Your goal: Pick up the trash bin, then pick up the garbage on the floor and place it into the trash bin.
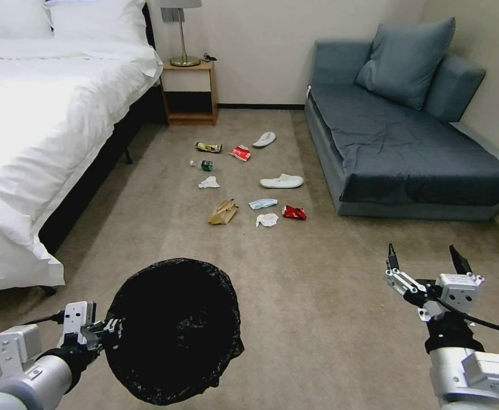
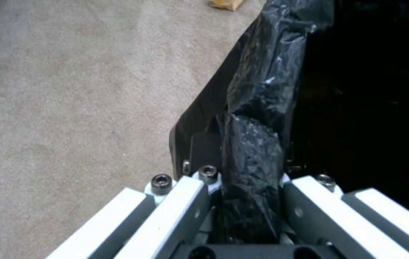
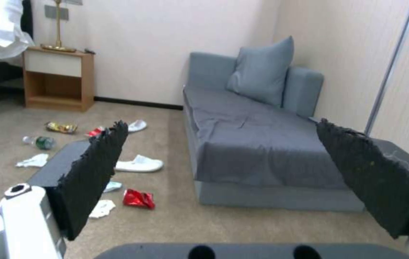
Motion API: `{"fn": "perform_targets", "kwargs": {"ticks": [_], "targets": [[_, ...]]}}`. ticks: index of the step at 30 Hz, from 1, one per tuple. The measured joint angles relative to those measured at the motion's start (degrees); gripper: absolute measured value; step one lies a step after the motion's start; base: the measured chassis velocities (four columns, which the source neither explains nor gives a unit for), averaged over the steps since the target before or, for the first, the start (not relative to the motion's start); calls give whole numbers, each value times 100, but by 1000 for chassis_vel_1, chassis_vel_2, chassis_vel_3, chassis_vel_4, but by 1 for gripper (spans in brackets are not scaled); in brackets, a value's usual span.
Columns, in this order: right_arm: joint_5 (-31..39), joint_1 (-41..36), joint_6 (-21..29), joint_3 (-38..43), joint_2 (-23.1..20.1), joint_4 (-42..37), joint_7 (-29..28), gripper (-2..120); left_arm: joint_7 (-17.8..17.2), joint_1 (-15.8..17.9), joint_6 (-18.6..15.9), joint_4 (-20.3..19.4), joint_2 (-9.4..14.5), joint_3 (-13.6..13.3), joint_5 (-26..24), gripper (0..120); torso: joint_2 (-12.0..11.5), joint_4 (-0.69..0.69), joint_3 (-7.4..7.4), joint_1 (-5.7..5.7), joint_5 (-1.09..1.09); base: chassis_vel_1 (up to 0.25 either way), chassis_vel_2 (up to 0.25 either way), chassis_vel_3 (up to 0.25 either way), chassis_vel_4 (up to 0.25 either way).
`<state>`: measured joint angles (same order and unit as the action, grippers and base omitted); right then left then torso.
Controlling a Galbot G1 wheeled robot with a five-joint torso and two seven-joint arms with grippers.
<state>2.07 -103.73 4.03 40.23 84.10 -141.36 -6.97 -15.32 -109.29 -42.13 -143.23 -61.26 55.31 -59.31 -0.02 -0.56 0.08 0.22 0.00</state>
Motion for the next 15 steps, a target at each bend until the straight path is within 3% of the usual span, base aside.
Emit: {"fn": "perform_targets", "kwargs": {"ticks": [15], "targets": [[-11, 40, 11, -36, 32, 47, -16, 100, 72, 44, 0, 0, 14, 8, 10, 2, 0, 0, 0, 0, 0, 0, 0, 0, 0]]}}
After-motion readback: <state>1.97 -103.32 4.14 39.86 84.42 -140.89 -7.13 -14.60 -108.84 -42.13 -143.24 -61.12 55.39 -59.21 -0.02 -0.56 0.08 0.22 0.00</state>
